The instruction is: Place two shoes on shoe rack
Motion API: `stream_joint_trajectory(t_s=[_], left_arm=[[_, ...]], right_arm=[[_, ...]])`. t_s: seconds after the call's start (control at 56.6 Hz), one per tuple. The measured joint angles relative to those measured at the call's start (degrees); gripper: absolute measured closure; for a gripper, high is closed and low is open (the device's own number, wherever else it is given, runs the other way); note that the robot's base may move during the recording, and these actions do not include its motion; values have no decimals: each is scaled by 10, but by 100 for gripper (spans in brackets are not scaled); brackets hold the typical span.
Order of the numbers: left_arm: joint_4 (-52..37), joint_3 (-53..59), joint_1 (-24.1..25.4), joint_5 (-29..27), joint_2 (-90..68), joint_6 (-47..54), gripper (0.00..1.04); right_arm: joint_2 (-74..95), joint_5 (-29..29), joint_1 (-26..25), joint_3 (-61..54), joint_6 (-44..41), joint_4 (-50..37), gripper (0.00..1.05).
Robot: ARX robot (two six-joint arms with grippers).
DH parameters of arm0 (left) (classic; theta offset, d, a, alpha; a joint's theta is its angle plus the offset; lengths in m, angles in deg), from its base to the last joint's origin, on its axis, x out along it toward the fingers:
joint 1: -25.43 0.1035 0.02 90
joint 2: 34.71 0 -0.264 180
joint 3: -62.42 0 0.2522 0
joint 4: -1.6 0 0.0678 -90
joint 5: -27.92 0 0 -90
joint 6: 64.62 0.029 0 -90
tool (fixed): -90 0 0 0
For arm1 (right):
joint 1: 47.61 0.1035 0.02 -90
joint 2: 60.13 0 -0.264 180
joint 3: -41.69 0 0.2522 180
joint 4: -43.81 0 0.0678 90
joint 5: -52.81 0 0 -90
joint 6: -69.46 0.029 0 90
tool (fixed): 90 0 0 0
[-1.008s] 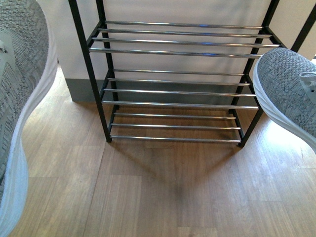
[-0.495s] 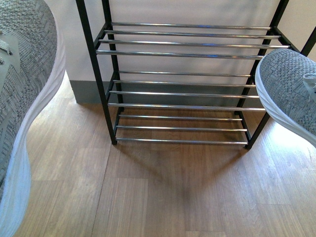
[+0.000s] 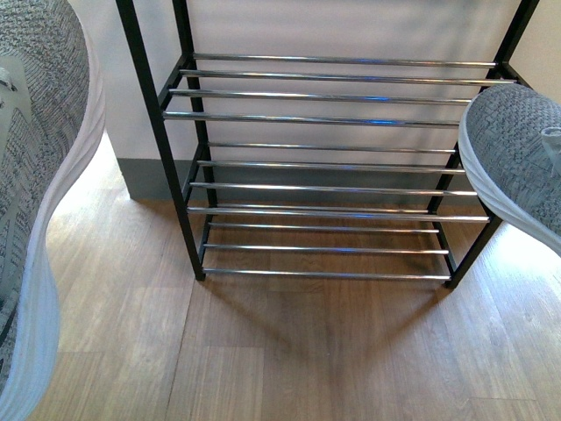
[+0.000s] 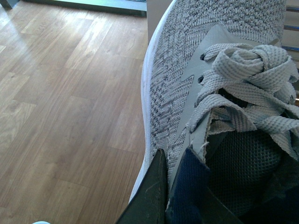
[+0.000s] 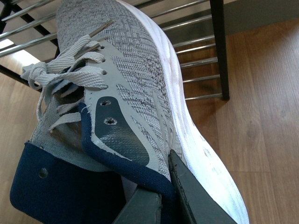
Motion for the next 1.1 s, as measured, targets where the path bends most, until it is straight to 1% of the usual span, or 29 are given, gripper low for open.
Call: stream_joint_trajectory(t_s=[1.061, 1.096], left_arm=[[0, 1, 0, 0, 0, 0, 103], [0, 1, 0, 0, 0, 0, 103]], right_arm=[[0, 0, 0, 0, 0, 0, 104], [1, -2, 0, -9, 2, -33, 104]])
